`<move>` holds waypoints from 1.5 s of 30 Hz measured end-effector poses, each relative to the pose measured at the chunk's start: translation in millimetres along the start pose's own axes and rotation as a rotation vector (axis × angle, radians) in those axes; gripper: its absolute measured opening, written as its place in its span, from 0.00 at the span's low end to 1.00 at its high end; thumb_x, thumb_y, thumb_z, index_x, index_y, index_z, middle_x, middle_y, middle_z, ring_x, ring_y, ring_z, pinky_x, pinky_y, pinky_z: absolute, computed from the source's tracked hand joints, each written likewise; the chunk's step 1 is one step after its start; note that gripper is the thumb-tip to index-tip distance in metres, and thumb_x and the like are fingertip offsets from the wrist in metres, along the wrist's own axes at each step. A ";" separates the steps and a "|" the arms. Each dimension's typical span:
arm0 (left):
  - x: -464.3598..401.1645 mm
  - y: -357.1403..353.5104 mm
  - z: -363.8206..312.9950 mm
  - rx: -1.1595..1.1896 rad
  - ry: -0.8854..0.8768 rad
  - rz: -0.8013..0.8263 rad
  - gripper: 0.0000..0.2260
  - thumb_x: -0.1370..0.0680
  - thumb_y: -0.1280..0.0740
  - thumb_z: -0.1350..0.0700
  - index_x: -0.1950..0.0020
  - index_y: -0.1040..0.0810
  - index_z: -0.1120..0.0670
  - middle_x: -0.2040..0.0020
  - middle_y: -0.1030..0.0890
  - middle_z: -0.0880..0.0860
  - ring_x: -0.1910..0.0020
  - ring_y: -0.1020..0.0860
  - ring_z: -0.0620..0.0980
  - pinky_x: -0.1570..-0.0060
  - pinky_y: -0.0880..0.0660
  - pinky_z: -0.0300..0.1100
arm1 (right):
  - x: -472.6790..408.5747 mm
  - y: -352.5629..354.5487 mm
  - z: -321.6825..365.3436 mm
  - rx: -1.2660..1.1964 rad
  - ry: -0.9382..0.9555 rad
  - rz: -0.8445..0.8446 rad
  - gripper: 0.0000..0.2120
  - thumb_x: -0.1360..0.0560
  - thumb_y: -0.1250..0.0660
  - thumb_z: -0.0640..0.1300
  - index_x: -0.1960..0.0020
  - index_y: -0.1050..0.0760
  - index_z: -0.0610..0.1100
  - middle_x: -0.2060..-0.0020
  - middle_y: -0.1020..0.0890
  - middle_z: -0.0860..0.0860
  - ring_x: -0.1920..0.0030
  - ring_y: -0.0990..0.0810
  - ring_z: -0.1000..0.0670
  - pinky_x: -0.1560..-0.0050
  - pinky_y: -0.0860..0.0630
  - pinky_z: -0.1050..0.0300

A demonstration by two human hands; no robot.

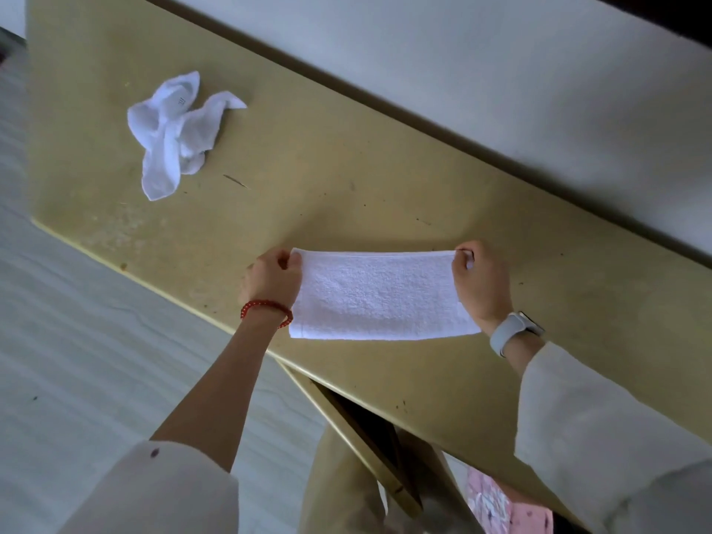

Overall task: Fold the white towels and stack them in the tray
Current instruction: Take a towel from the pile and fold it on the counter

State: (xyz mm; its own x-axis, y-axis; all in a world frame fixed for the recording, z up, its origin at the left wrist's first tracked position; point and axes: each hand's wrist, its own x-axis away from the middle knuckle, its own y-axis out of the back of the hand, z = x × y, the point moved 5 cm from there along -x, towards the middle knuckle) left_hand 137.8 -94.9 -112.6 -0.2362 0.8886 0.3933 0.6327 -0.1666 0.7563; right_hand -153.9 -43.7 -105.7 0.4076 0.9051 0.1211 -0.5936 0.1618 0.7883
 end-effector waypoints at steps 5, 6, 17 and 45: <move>6.7 1.2 -8.6 -0.147 -0.034 -0.036 0.09 0.23 0.42 0.54 0.62 0.31 0.54 0.64 0.25 0.53 0.63 0.29 0.56 0.61 0.36 0.42 | 0.2 -1.0 -1.9 0.001 0.002 -0.008 0.06 0.25 0.42 0.34 0.58 0.27 0.36 0.66 0.26 0.46 0.65 0.29 0.48 0.64 0.32 0.55; 7.5 1.3 -9.2 -0.165 -0.041 -0.036 0.09 0.23 0.42 0.54 0.61 0.30 0.55 0.63 0.26 0.53 0.63 0.29 0.56 0.62 0.36 0.42 | -0.4 -1.2 -2.7 0.007 0.006 -0.012 0.06 0.25 0.42 0.34 0.58 0.27 0.36 0.66 0.26 0.46 0.65 0.29 0.48 0.64 0.32 0.54; 4.1 8.6 -6.2 -0.042 0.092 -0.020 0.12 0.25 0.35 0.52 0.48 0.30 0.58 0.53 0.25 0.55 0.57 0.29 0.54 0.55 0.33 0.44 | -2.9 0.8 -10.3 -0.073 -0.050 -0.069 0.04 0.27 0.40 0.35 0.55 0.26 0.37 0.63 0.25 0.45 0.57 0.27 0.45 0.57 0.33 0.59; 23.6 -25.6 19.1 -0.853 -0.695 0.155 0.27 0.21 0.62 0.37 0.24 0.49 0.44 0.28 0.34 0.55 0.29 0.38 0.60 0.40 0.39 0.70 | 50.2 -21.0 -0.5 0.610 0.525 0.125 0.21 0.22 0.48 0.51 0.31 0.34 0.46 0.35 0.29 0.46 0.38 0.31 0.43 0.39 0.35 0.39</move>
State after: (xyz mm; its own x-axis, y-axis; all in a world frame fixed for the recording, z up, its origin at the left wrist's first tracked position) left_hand 130.1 -61.6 -132.6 0.4351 0.8345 0.3382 -0.1583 -0.2989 0.9411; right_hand -121.4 -1.4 -116.4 -0.1048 0.9932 0.0512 -0.0687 -0.0586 0.9959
